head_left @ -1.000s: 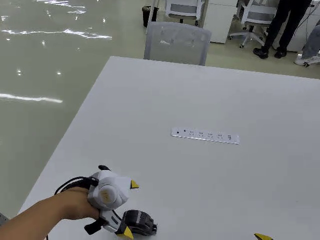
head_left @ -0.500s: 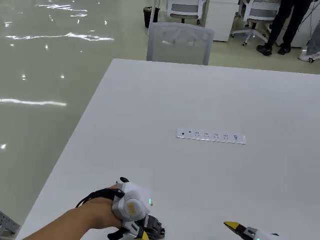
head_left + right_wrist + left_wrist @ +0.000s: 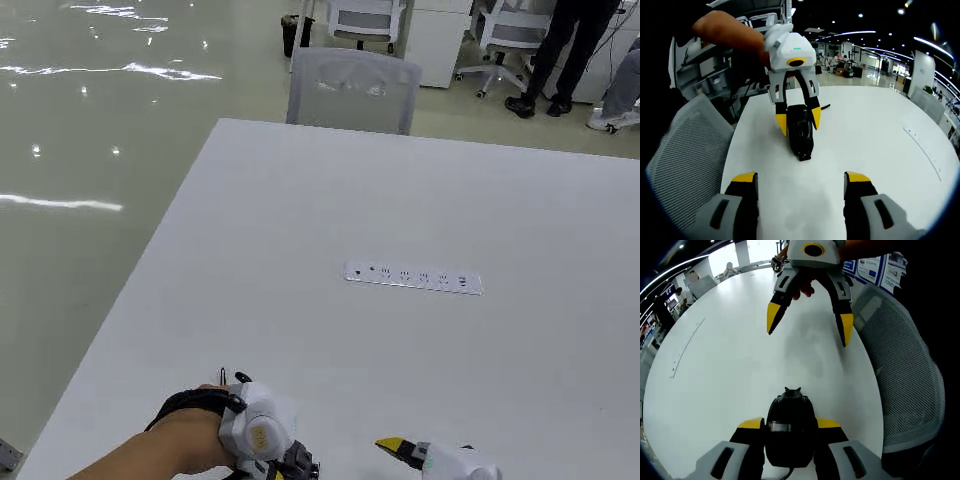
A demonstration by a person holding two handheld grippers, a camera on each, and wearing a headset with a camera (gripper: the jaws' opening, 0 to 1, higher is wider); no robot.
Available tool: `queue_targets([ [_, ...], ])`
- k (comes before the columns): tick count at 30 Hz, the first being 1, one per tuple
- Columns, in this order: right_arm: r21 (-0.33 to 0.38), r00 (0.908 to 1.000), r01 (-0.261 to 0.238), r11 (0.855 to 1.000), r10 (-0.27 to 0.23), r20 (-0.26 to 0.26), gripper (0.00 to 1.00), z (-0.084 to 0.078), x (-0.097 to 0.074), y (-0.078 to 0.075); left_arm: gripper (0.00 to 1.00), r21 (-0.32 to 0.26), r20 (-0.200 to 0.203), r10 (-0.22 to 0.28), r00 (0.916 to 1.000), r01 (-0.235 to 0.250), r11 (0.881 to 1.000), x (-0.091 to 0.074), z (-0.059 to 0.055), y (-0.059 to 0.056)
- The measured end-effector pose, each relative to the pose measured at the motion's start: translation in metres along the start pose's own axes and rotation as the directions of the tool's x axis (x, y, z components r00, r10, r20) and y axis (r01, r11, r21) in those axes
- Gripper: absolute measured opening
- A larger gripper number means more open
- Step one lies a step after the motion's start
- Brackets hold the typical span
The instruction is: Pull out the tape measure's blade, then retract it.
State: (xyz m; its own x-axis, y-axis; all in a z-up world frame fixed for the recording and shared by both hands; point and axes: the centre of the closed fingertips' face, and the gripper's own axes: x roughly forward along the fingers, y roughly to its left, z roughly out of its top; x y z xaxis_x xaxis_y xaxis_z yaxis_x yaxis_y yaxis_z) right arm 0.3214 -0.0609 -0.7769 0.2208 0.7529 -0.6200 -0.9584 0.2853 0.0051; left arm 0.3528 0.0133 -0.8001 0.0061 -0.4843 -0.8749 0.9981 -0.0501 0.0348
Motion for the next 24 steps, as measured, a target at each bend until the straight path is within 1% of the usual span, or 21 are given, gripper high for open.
queue_targets([
  [2, -0.018, 0.9992, -0.014, 1.000, 0.014, -0.038, 0.67, -0.004, 0.009, 0.000, 0.34, -0.004, -0.015, 0.000, 0.9999, 0.000, 1.000, 0.000, -0.001, 0.000],
  [5, -0.013, 0.9981, -0.033, 0.999, 0.032, -0.053, 0.67, -0.003, 0.022, 0.001, 0.34, -0.009, -0.015, -0.002, 0.9999, 0.002, 1.000, 0.000, -0.001, 0.000],
  [8, -0.014, 0.9954, -0.056, 0.998, 0.055, -0.078, 0.62, -0.004, 0.032, 0.002, 0.34, -0.018, -0.007, -0.004, 1.0000, 0.003, 1.000, 0.000, -0.002, 0.001],
  [11, -0.016, 0.9932, -0.066, 0.998, 0.064, -0.097, 0.56, -0.007, 0.042, -0.001, 0.34, -0.019, -0.006, -0.003, 1.0000, 0.003, 1.000, 0.000, -0.001, 0.001],
  [14, -0.025, 0.9918, -0.069, 0.997, 0.066, -0.110, 0.50, -0.007, 0.051, -0.003, 0.34, -0.023, 0.002, -0.003, 1.0000, 0.003, 1.000, 0.000, -0.001, 0.001],
  [18, -0.023, 0.9899, -0.079, 0.997, 0.075, -0.120, 0.45, -0.003, 0.065, -0.003, 0.34, -0.030, 0.013, -0.008, 0.9999, 0.008, 1.000, 0.000, -0.001, 0.001],
  [24, -0.038, 0.9888, -0.091, 0.995, 0.085, -0.123, 0.39, 0.001, 0.075, -0.005, 0.34, -0.033, 0.022, -0.008, 0.9997, 0.008, 0.999, 0.000, -0.001, 0.001],
])
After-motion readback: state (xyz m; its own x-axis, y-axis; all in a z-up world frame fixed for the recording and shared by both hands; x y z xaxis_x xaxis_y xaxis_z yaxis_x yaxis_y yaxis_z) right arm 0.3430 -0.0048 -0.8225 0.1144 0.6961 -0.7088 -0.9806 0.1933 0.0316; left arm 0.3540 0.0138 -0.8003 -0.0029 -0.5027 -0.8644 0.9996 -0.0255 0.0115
